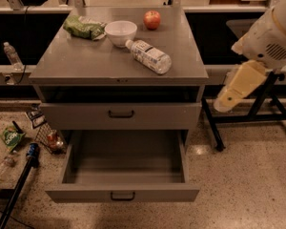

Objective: Place blue plastic bottle into middle drawer

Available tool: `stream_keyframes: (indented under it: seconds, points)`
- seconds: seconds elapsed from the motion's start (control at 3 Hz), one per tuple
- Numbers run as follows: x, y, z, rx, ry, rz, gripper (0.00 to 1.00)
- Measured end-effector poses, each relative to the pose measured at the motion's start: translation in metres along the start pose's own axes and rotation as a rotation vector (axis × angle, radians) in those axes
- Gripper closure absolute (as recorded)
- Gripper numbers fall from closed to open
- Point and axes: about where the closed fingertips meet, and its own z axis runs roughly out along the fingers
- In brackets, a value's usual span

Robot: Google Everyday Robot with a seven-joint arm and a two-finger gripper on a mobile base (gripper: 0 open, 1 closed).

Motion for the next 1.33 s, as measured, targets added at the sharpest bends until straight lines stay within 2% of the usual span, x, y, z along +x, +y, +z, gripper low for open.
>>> stream_keyframes:
  seconds: [0.33, 0.67, 1.0, 1.33]
  points:
    - [-0.024, -0.033, 0.03, 0.028, -0.096, 0.129, 0.0]
    - [-0.054, -0.062, 0.064, 0.055, -0.184, 0.215, 0.0]
    - [-0.055, -0.062, 0.064, 0.055, -0.185, 0.216, 0.0]
    - [-0.06, -0.068, 0.079, 0.073, -0.218, 0.244, 0.0]
